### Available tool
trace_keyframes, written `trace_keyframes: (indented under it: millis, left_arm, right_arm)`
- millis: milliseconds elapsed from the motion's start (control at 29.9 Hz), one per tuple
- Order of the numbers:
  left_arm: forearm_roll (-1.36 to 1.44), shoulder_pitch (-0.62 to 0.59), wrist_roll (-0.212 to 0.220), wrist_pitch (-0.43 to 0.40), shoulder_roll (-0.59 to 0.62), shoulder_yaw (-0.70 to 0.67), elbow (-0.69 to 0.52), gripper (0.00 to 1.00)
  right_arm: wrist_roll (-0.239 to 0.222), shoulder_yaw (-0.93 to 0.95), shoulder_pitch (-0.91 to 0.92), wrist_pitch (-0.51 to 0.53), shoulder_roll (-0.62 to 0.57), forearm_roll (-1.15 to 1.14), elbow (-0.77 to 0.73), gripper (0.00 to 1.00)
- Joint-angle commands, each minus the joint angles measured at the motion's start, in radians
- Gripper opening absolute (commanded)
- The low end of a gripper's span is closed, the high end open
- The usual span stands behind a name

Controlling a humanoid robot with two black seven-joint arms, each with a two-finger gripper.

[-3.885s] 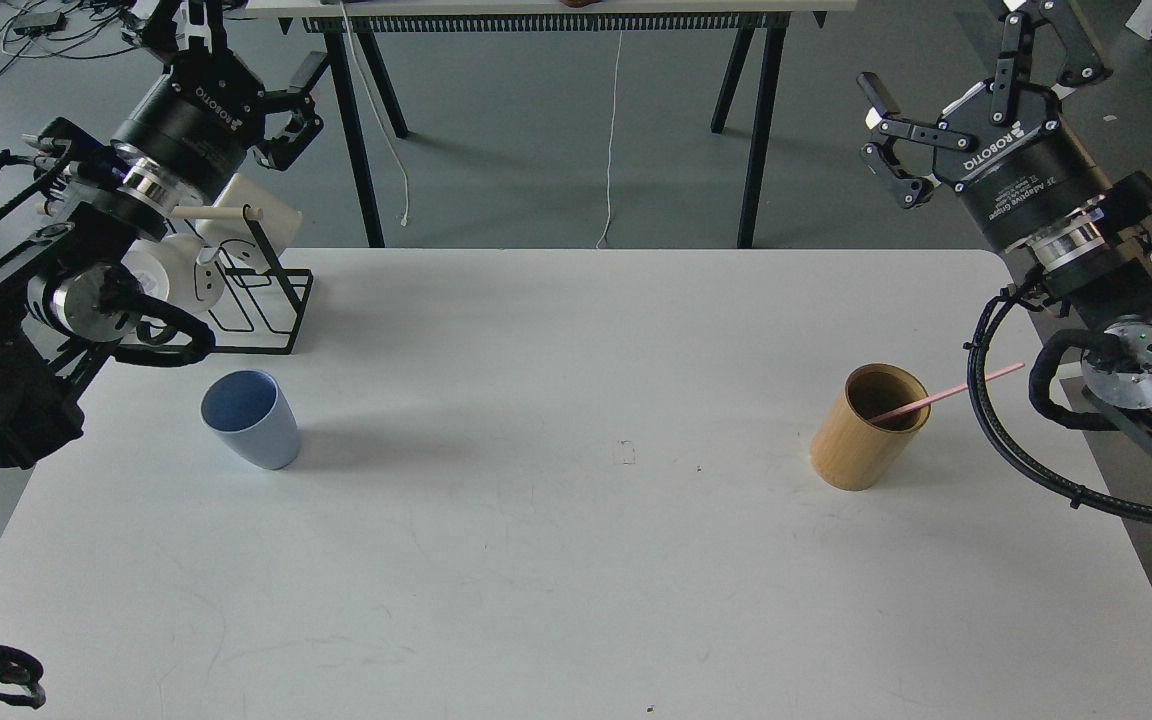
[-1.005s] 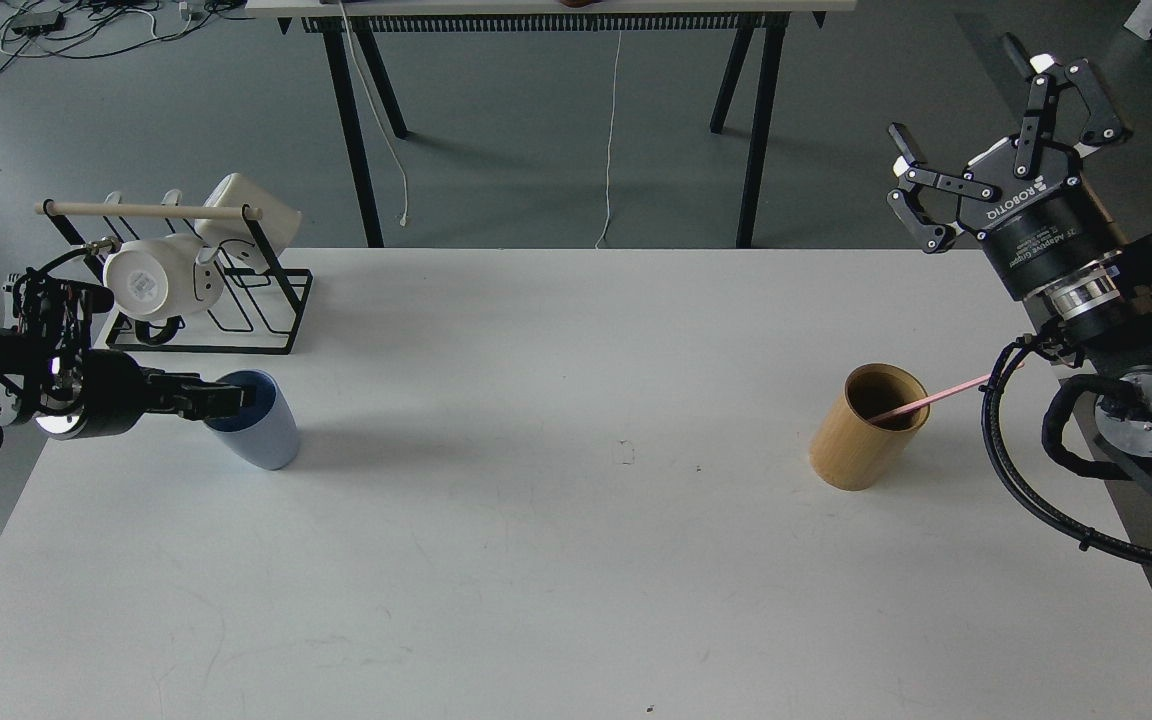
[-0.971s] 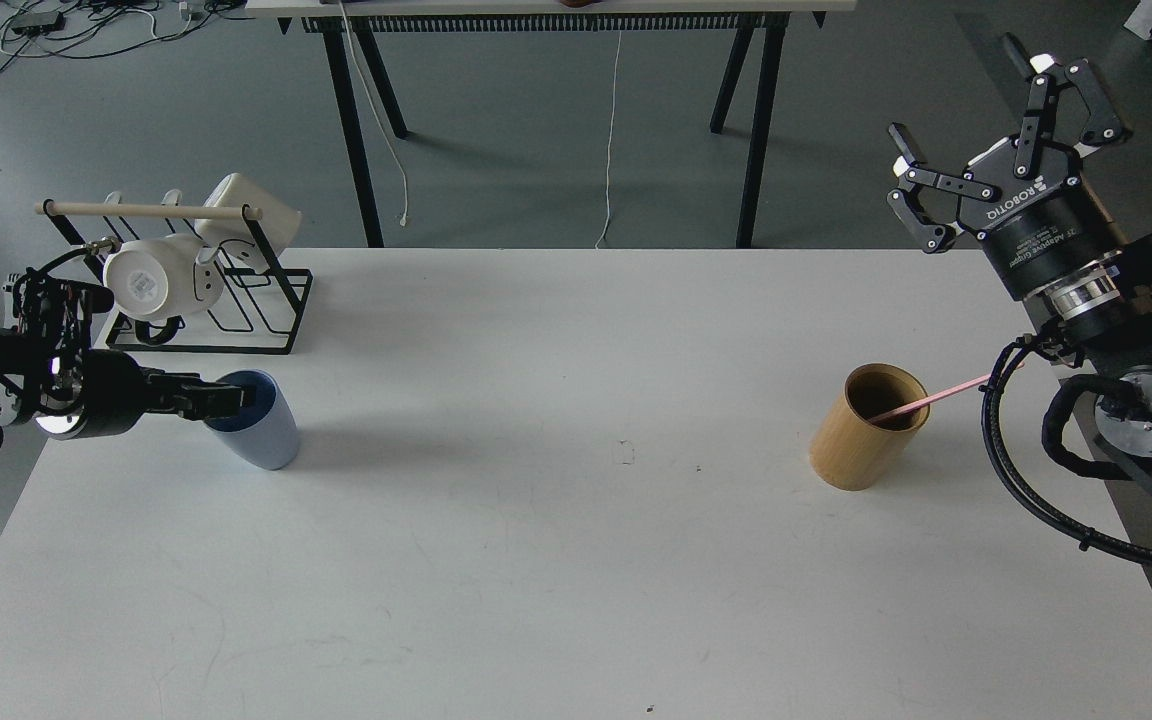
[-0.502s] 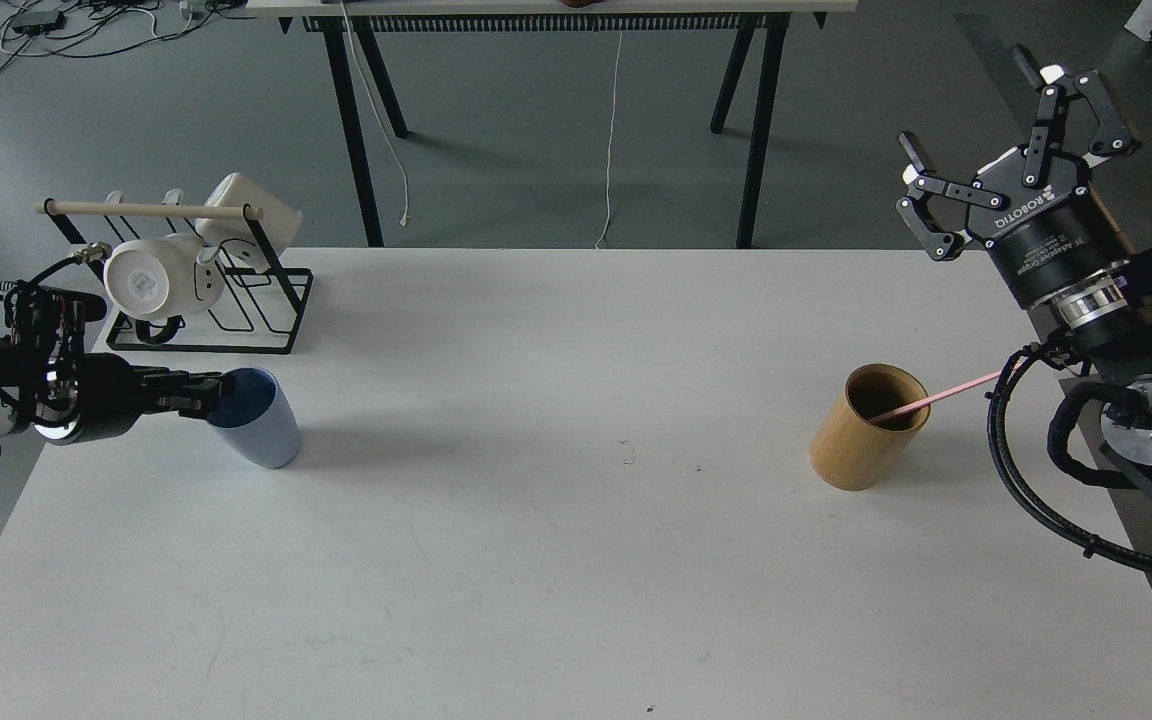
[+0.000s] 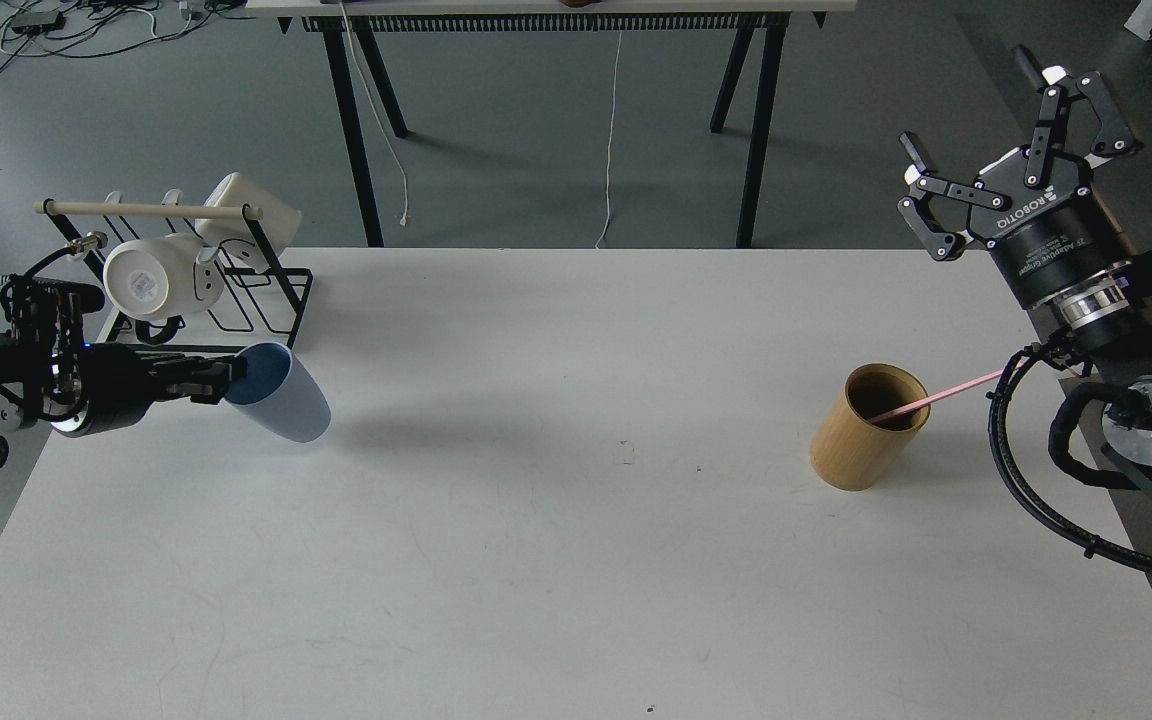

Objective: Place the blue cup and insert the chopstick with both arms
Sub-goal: 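Lift the blue cup with the left gripper and carry it toward the table center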

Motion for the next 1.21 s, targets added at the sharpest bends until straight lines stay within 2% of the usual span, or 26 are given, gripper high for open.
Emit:
trace_keyframes:
  millis: [0,100,234,335,435,536,670,837,1172]
  left_arm:
    - [-0.048,-0.075,0.0,-0.027,0.013,0.002,-0.107,0.0]
    - [-0.057,-0.168,0.0,-0.107,-0.036,0.0,-0.155,0.0]
    - [-0.074,-0.251,0.0,-0.163,-0.205,0.016,-0.131,0.0]
    - [-0.066,-0.29,0.0,-0.176,-0.332,0.043,-0.019,0.0]
    - [-0.066,-0.357,0.0,-0.173,-0.479,0.17,0.076,0.0]
    - [-0.068,-0.391,0.0,-0.166,-0.576,0.287,0.126,0.0]
    - [-0.056,-0.42,0.0,-0.137,-0.699,0.332,0.224,0.0]
    - [-0.025,-0.44,0.0,-0.115,-0.784,0.369,0.29,0.0]
    - [-0.022,-0.433,0.0,-0.086,-0.816,0.408,0.304,0.0]
  right_arm:
    - [0.0,0.033,-0.001,-0.003,-0.013,0.0,-0.005,0.96]
    - [0.0,0.054,-0.004,-0.005,-0.047,0.0,-0.003,0.96]
    - [0.0,0.062,-0.007,-0.008,-0.081,0.002,-0.005,0.96]
    - [0.0,0.064,-0.024,-0.008,-0.081,0.002,-0.006,0.96]
    - [0.0,0.064,-0.035,-0.009,-0.079,0.002,-0.006,0.96]
    - [0.0,0.065,-0.035,-0.009,-0.079,0.002,-0.008,0.96]
    - [0.0,0.065,-0.037,-0.011,-0.079,0.002,-0.008,0.96]
    - [0.0,0.064,-0.043,-0.011,-0.079,0.002,-0.008,0.96]
    - [0.0,0.064,-0.052,-0.011,-0.078,0.0,-0.016,0.96]
